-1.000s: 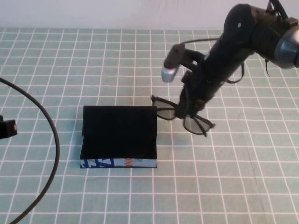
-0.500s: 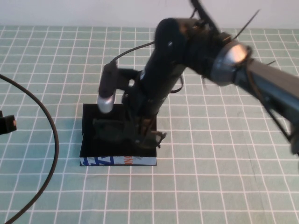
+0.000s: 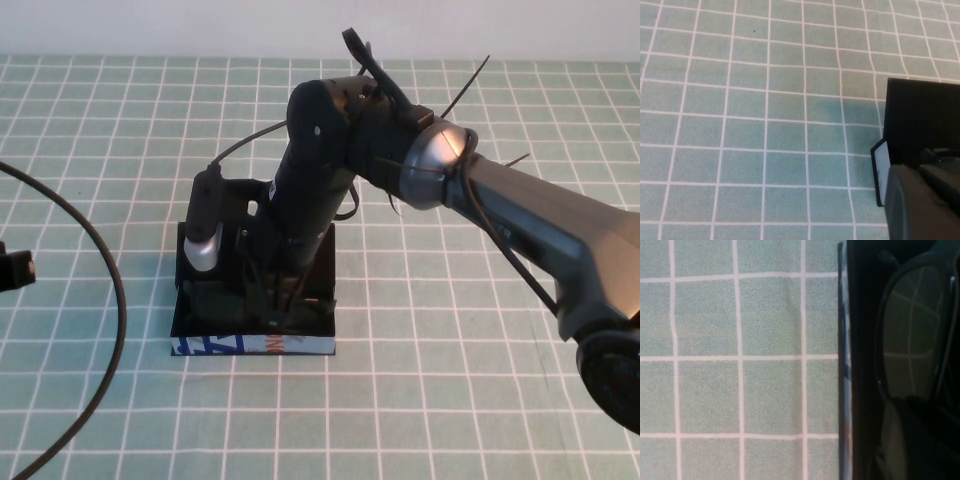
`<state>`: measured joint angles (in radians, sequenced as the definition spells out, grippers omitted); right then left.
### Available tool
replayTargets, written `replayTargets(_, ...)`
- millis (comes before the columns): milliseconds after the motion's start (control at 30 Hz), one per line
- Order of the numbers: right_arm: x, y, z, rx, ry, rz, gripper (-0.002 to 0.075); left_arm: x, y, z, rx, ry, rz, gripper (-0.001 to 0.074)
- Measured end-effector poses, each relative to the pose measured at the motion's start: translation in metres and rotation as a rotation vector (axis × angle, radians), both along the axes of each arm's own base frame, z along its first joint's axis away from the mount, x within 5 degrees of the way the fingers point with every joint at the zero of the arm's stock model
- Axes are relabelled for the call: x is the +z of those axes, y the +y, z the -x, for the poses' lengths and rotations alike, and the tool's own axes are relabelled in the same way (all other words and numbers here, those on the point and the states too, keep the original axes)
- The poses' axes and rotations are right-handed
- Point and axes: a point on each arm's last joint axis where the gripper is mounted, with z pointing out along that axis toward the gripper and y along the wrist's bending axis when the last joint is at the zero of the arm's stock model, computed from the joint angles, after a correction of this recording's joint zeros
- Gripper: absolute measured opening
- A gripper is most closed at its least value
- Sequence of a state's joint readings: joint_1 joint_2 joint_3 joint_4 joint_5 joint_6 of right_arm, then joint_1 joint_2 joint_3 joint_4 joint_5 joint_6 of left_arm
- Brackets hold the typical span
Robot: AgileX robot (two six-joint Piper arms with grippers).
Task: Return glasses to glasses case
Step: Place the glasses in the glasses case, then close the glasses case
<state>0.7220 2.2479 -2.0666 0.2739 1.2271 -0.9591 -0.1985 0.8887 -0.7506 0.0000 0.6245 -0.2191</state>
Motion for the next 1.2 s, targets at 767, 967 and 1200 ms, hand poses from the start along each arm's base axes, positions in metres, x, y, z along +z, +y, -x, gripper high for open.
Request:
replayTargets(767, 0.031, -0.011, -0.021, -0.232, -0.056, -0.08, 0.0043, -0.033, -0.033, -0.024, -0.37, 0.125, -0.134, 0.0002)
replayTargets(967, 0.045, -0.025, -0.041, -0.474, -0.019, -0.169, -0.0007, -0.066, -0.067, -0.045, -0.562, 0.185, -0.142, 0.0001)
replayTargets(1200, 0.046, -0.059, -0.071, -0.742, 0.104, -0.258, -0.0011, -0.11, -0.098, -0.06, -0.635, 0.283, -0.164, 0.0002)
